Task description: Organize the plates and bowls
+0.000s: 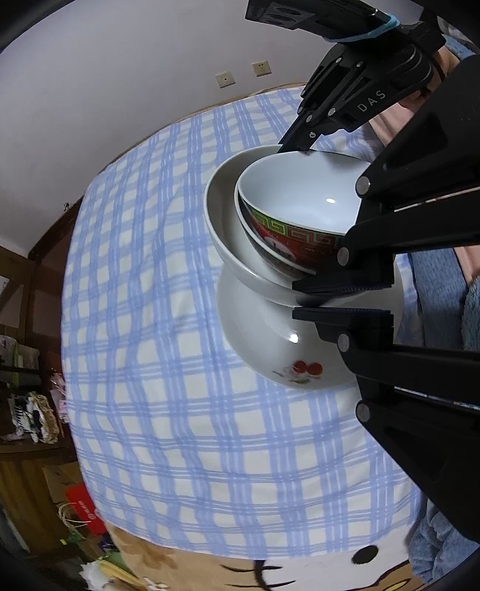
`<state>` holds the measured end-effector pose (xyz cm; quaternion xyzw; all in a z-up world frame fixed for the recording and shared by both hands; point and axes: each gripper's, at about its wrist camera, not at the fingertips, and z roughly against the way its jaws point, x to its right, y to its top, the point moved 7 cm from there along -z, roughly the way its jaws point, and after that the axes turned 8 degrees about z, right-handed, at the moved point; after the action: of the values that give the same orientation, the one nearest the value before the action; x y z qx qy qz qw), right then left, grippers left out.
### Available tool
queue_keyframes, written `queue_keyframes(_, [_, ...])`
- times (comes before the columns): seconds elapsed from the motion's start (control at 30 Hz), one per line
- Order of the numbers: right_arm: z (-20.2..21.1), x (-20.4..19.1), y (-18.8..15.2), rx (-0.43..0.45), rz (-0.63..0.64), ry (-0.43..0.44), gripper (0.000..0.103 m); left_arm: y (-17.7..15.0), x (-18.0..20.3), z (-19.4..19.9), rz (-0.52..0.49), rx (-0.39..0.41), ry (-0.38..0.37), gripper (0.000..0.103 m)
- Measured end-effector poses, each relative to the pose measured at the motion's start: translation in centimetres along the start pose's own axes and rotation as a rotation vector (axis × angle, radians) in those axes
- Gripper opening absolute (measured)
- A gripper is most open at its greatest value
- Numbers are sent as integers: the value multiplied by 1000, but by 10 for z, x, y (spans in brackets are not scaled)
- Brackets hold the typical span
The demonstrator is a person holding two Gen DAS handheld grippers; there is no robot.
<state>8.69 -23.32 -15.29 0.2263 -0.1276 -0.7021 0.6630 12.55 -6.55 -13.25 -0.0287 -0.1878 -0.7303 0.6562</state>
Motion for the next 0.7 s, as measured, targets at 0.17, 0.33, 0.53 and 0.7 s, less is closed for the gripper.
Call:
queue_keyframes(0.17, [-17, -5, -10, -47, 11, -21, 6, -7, -12, -21, 31, -46, -7, 5])
queue_keyframes(0.33, [-31, -6, -15, -67, 17, -33, 6, -9, -21, -40, 45, -88, -6, 4])
queue_keyframes(0.53, [-40, 1, -12, -61, -25, -23, 5, -1, -19, -48, 22, -74, 7, 4])
queue_keyframes(0.7, [-42, 4, -11, -40, -34, -21, 5, 3, -18, -50, 17, -74, 1, 5])
